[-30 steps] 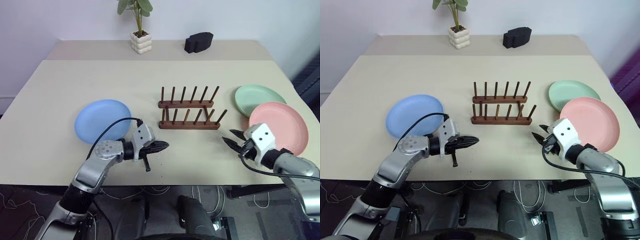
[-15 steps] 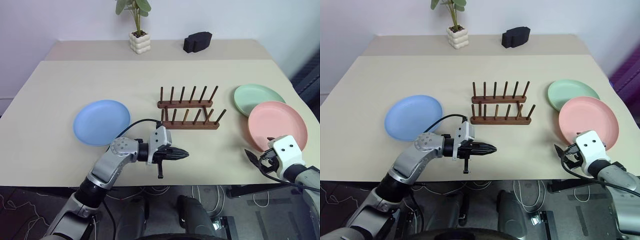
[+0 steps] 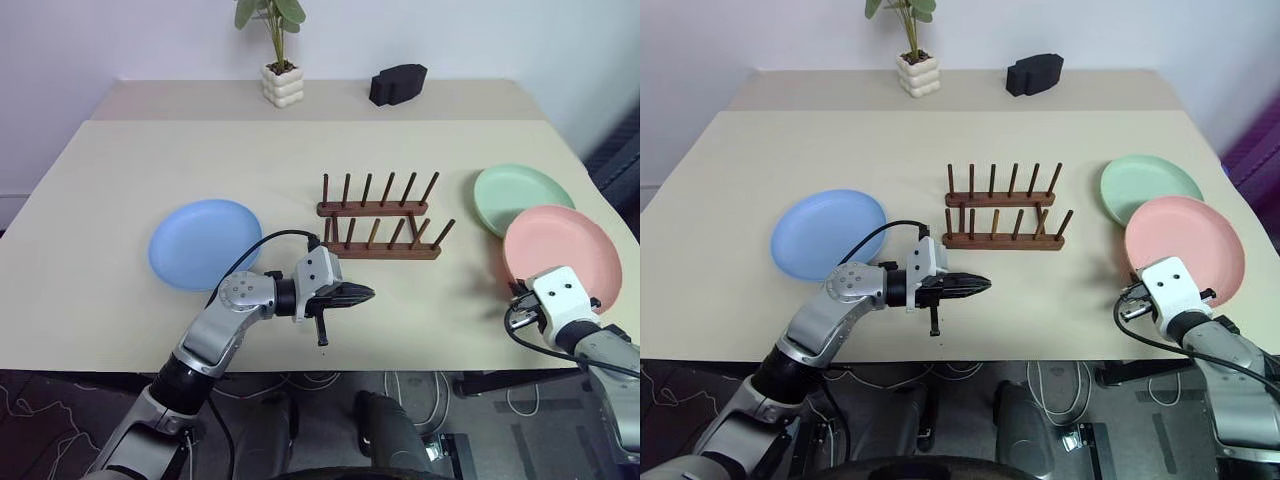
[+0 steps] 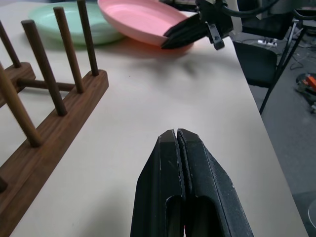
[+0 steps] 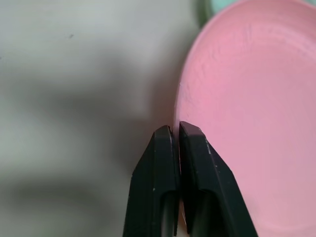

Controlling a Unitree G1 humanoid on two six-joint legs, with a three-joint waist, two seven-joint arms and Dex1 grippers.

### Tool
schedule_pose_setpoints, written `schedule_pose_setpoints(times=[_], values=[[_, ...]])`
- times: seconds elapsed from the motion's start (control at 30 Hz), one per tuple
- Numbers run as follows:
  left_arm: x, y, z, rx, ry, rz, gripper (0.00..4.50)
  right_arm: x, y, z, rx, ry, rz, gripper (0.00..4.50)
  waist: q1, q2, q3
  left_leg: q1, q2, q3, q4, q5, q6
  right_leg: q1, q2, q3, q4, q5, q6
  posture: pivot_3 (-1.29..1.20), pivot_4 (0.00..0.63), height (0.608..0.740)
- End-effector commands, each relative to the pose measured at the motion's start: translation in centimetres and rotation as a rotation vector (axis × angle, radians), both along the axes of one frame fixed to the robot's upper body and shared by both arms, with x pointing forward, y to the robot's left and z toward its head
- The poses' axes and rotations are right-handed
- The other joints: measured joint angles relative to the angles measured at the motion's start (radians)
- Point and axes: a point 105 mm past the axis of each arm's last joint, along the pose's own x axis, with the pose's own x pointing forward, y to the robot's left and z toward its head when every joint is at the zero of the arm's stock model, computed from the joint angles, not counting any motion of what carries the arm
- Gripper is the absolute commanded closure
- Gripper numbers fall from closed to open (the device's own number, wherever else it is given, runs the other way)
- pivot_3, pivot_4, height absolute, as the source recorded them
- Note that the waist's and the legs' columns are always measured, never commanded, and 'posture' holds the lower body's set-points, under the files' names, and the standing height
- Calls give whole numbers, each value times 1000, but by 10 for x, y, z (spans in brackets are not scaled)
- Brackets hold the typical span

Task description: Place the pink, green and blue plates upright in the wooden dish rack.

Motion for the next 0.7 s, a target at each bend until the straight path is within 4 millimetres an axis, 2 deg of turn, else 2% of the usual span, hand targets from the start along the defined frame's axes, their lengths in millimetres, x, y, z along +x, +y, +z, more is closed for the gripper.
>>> schedule_pose_setpoints(times=[0.03,0.2,0.33,0.43,0.53,0.6,0.7], values=[[0,-1,10,-33,-33,-5,4500,-2,-2,7,-25,-23,-3,4473,1,0,0,0,0,0,0,0,0,0,0,0,0,0,0,0,150,736],[0,-3,11,-44,-34,-13,4500,-8,0,22,-101,-46,27,4473,1,0,0,0,0,0,0,0,0,0,0,0,0,0,0,0,150,736],[6,-2,14,-57,-62,1,4500,-10,8,64,-191,-133,100,4473,-1,2,0,0,0,0,0,0,0,0,0,0,0,0,1,0,150,736],[10,-1,17,-63,-90,16,4500,-2,17,106,-176,-273,140,4473,-5,1,0,0,0,0,0,0,0,0,0,0,0,-1,2,0,150,736],[12,0,17,-66,-93,25,4500,7,33,137,-135,-372,197,4473,-3,1,0,0,0,0,0,0,0,0,1,0,0,-1,2,0,150,736],[14,2,18,-66,-100,43,4500,16,61,158,-49,-453,307,4473,-2,1,1,0,0,0,0,0,0,0,1,0,0,0,1,0,150,736],[16,6,21,-77,-114,75,4500,22,94,182,101,-544,452,4473,-3,1,1,0,0,0,0,0,0,0,0,0,0,0,0,0,150,736]])
